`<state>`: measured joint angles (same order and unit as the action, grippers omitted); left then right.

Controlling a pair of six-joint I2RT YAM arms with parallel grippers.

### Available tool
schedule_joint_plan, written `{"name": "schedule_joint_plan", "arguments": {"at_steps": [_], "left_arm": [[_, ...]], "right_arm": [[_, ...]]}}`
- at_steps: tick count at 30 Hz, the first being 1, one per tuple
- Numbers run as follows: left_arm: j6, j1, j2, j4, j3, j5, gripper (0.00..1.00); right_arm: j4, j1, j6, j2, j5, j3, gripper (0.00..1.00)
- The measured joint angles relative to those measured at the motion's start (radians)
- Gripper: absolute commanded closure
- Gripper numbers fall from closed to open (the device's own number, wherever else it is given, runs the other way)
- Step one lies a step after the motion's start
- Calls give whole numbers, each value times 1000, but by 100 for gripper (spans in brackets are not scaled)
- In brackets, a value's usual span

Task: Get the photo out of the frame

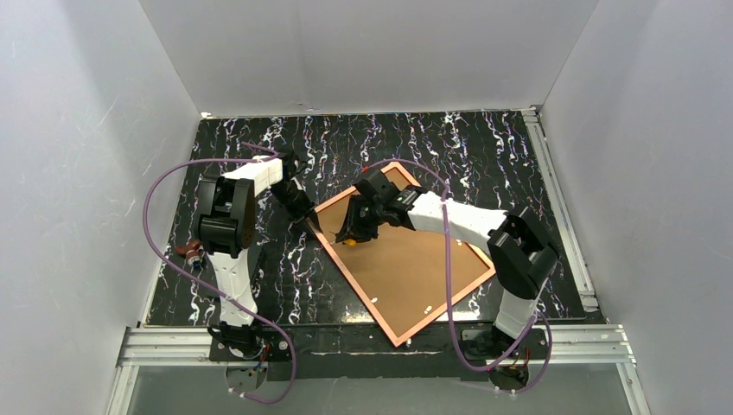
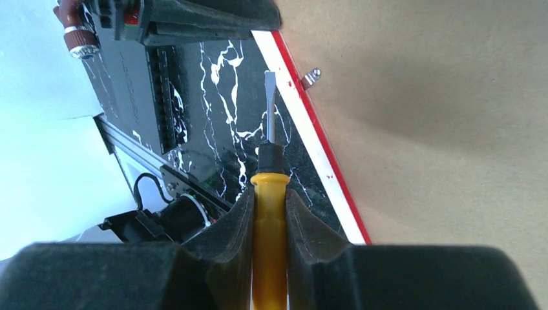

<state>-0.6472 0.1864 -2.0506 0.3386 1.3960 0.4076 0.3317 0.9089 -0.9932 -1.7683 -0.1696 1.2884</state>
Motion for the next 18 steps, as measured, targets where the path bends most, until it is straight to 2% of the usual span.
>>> {"name": "schedule_joint_plan", "arguments": {"at_steps": [4,9,18], "left_arm": [[0,0,0,1,0,0,100],[0,0,0,2,0,0,100],[-1,0,0,2,0,0,100]], "right_arm": [[-11,0,-26,-31,-56,3,99],[-110,0,-29,-14,-93,-82,99],[-65,0,-55,-19,-91,-69,99]]}}
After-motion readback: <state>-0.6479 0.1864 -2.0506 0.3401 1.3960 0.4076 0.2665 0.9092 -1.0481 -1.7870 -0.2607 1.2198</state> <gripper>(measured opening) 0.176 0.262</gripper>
